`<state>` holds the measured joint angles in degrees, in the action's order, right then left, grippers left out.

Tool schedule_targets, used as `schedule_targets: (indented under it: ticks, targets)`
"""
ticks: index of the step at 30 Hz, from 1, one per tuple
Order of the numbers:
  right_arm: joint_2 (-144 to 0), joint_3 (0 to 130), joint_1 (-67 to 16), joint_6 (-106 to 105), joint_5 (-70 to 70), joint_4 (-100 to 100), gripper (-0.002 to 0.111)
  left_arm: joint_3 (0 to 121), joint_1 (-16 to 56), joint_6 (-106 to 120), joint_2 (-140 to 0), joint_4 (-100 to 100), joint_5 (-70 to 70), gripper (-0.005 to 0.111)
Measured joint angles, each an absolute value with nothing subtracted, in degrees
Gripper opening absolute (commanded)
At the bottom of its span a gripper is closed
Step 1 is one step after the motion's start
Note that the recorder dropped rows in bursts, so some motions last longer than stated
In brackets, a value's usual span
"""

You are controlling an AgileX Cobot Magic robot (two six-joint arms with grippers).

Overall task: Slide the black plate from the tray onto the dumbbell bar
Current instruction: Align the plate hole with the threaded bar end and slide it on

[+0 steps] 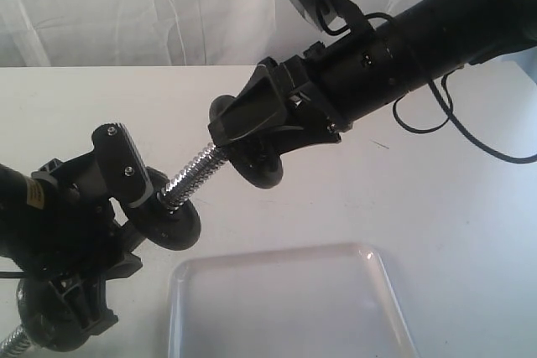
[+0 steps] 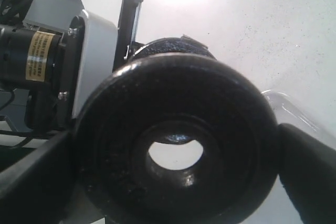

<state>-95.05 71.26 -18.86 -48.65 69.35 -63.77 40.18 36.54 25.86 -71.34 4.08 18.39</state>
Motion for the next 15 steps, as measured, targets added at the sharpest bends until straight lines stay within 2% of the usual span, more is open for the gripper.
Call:
schedule_targets:
  ticks: [15]
  targets:
    - [-95.1,71.3,-18.9,-49.6,69.3,-65.3,0.0,40.2,36.5,25.9,-71.3,4.1,18.4,0.0]
